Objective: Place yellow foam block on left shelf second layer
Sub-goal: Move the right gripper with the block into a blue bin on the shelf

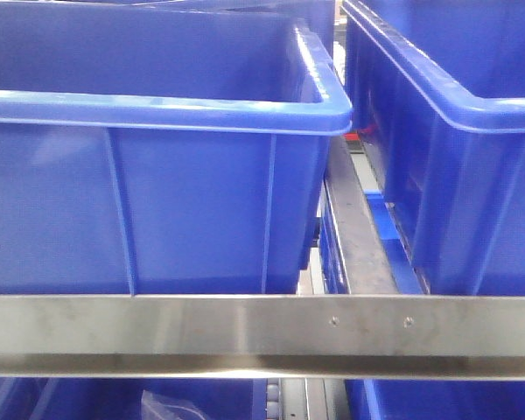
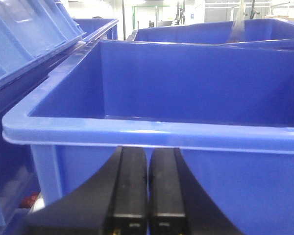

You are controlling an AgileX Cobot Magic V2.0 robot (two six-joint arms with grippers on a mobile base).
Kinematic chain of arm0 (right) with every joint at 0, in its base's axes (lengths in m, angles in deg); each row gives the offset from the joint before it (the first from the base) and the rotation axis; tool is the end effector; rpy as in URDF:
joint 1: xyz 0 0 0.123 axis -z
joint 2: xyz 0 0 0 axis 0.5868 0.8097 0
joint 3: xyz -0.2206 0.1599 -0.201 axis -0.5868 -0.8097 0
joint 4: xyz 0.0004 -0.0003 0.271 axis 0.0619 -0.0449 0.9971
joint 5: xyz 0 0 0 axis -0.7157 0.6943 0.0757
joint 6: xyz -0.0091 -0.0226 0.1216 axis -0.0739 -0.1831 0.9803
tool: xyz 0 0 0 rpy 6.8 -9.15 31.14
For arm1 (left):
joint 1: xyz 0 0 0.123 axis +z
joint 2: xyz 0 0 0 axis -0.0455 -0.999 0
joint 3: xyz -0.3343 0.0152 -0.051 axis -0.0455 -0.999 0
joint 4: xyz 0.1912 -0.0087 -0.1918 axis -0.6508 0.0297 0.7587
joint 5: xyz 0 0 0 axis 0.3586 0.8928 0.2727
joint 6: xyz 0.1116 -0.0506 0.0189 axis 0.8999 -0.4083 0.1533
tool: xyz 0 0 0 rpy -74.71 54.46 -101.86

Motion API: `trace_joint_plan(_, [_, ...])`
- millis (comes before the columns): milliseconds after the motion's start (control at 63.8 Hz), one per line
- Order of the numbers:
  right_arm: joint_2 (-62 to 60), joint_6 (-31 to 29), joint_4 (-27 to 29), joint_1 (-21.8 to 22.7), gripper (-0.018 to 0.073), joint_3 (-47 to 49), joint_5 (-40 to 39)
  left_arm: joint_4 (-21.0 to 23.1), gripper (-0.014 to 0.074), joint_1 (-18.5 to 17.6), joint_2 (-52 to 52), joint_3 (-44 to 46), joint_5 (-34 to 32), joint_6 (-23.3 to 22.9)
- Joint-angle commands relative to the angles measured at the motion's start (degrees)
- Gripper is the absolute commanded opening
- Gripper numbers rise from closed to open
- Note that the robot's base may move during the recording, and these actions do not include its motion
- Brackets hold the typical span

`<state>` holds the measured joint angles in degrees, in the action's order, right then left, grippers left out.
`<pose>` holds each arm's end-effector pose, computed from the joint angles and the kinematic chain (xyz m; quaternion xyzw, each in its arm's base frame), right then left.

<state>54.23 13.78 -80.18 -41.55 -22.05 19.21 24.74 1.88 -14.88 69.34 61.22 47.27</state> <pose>0.0647 0.0069 0.2930 -0.0258 0.6987 0.0466 0.7135 0.0543 -0.0007 0.2148 -0.0152 0.6747 -0.0260 0.7375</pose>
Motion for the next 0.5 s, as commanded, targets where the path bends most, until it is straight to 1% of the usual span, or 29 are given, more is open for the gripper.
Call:
trace_joint_plan(0, [0.56,0.00,-0.57,0.29,0.0520,1.57,-5.21,0.32,0.0124,-0.06,1.15,-1.53,-4.68,-0.19])
trace_joint_plan(486, [0.56,0.00,-0.57,0.29,0.0520,1.57,-5.34,0.32,0.0124,-0.06,1.15,-1.53,-4.68,-0.19])
